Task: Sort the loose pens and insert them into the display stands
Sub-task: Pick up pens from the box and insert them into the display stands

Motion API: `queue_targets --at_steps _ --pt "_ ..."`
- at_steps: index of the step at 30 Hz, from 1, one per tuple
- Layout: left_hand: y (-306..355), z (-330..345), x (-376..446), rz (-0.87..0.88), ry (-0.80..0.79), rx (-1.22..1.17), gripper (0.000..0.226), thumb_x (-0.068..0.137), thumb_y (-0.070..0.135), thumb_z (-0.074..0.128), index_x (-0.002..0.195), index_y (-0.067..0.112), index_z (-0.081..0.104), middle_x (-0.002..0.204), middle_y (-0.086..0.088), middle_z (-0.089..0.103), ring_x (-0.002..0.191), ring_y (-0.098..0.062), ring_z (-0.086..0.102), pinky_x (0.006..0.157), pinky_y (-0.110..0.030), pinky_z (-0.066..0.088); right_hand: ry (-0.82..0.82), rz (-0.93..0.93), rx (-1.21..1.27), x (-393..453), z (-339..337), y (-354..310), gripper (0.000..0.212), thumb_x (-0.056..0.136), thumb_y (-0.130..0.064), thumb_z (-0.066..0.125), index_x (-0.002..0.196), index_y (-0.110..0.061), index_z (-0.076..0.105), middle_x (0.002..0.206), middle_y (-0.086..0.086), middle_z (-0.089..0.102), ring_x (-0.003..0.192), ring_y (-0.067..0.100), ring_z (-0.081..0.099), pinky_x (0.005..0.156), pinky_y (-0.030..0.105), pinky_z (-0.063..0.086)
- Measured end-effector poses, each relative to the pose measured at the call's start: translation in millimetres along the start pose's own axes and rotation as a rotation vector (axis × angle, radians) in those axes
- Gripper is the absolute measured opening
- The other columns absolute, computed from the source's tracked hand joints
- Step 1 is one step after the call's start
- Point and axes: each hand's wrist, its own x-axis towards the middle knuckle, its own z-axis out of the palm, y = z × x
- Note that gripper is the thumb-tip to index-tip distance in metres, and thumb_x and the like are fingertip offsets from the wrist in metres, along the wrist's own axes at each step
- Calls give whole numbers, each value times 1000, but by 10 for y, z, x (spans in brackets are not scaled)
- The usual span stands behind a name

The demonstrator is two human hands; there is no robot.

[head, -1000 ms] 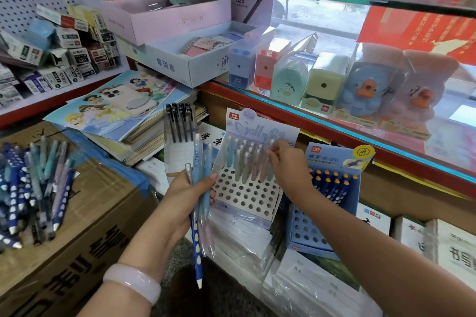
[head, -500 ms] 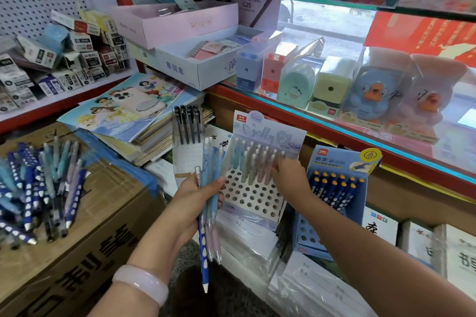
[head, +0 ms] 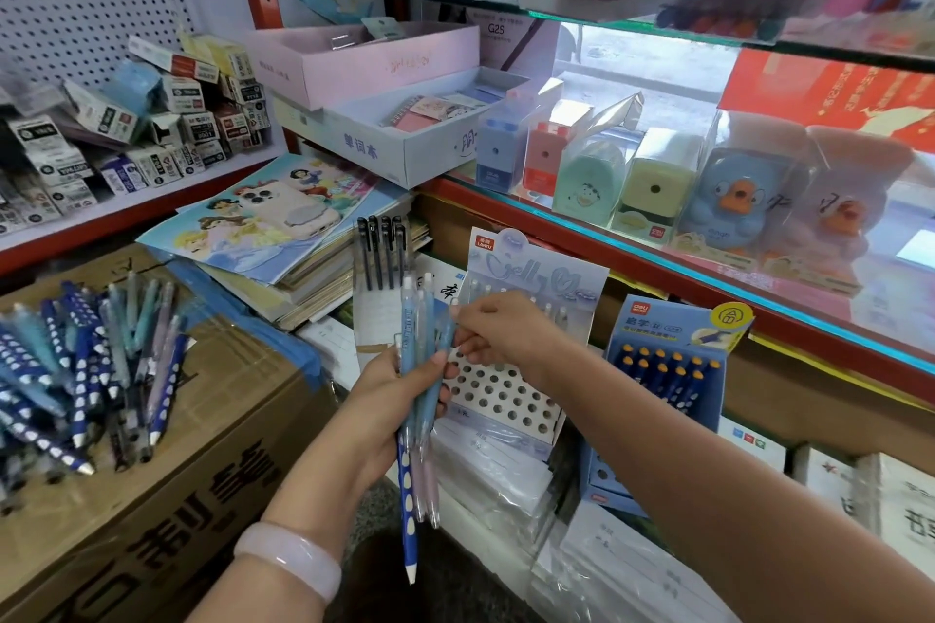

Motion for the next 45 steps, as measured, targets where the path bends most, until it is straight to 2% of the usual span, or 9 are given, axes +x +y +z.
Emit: queue_targets --at_steps 5,9,13,15,18,22,28,32,45 --pt "-16 -46 4 -4 -15 20 6 90 6 55 96 6 55 68 -5 64 51 -11 57 46 -20 50 -32 69 49 53 33 -38 17 89 -22 62 88 -5 63 76 6 64 62 11 59 55 17 49" --pt "-40 -93 37 -16 -13 -4 12 91 9 54 100 3 55 68 -7 61 50 -12 56 46 -20 50 6 38 61 79 47 -110 13 90 -16 61 83 -5 62 73 5 62 60 9 58 49 12 47" --pt "-47 -224 108 -15 94 -52 8 92 11 52 97 5 56 65 -6 59 53 -14 54 46 -21 49 243 -102 83 237 -128 -226 13 92 -18 56 91 -8 65 84 6 64 76 13 62 78 26 57" --pt "-49 -252 133 5 145 -64 6 93 8 51 89 8 55 62 -5 58 55 -15 51 46 -20 48 390 -203 -58 343 -251 -217 11 92 -22 56 93 -14 62 86 3 66 81 13 65 79 29 56" --pt "-53 -244 169 32 162 -71 9 93 7 50 86 9 54 58 -3 57 55 -15 49 44 -20 46 489 -323 -257 439 -355 -139 5 92 -22 57 95 -19 54 87 -3 64 81 8 64 73 21 53" --pt "-56 -258 223 43 175 -53 9 93 8 50 86 9 54 62 -5 56 55 -15 48 44 -20 45 479 -367 -487 546 -366 -7 8 93 -20 56 96 -23 49 85 -6 61 78 7 59 69 16 47" --pt "-42 -243 261 37 167 -37 10 93 9 50 84 8 54 65 -7 54 57 -17 48 54 -26 45 404 -340 -642 689 -268 170 6 93 -25 55 95 -23 51 98 0 69 87 14 64 81 33 55" --pt "-57 -241 288 24 179 -19 10 92 11 52 83 7 56 65 -8 55 58 -18 50 60 -31 45 436 -336 -692 731 -228 240 7 92 -29 56 92 -27 49 95 -2 67 85 13 63 77 30 52" --pt "-67 -249 270 22 174 -16 5 91 11 53 92 8 56 70 -7 58 59 -16 52 58 -28 47 429 -303 -778 756 -201 293 13 92 -32 56 101 -22 58 99 1 66 88 16 61 79 34 53"
